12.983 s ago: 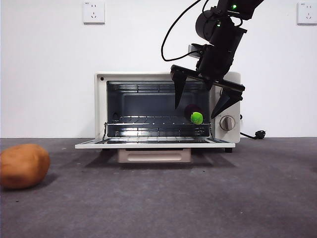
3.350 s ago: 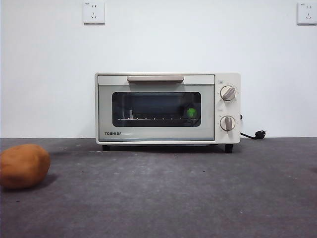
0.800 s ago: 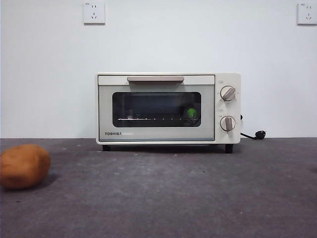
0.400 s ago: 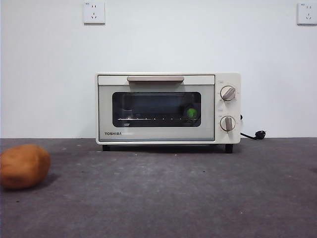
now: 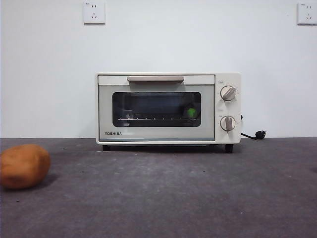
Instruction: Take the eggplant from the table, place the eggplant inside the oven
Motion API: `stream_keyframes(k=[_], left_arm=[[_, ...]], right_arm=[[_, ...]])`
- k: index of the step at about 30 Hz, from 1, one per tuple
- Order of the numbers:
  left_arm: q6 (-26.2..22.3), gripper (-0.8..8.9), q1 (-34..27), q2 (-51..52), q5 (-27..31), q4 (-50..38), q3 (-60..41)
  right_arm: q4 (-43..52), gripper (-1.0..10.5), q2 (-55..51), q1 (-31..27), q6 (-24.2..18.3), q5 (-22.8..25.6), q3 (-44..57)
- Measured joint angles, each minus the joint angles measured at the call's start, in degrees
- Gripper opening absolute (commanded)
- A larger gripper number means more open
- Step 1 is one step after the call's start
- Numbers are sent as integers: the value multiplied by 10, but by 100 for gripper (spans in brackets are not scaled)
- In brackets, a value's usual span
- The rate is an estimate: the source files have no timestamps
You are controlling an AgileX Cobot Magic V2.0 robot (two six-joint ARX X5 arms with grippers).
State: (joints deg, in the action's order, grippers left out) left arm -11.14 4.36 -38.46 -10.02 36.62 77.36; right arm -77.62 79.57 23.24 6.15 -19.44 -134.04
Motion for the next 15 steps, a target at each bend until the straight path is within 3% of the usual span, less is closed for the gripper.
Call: stream_keyframes(k=[8,15], left_arm=[[-9,-4,-8,121,0,-216,-205],[-9,-4,-9,198,0,-291,-400]], right_arm=[[0,1,92,0,0,1,0],[0,1,167,0,0,2,0]])
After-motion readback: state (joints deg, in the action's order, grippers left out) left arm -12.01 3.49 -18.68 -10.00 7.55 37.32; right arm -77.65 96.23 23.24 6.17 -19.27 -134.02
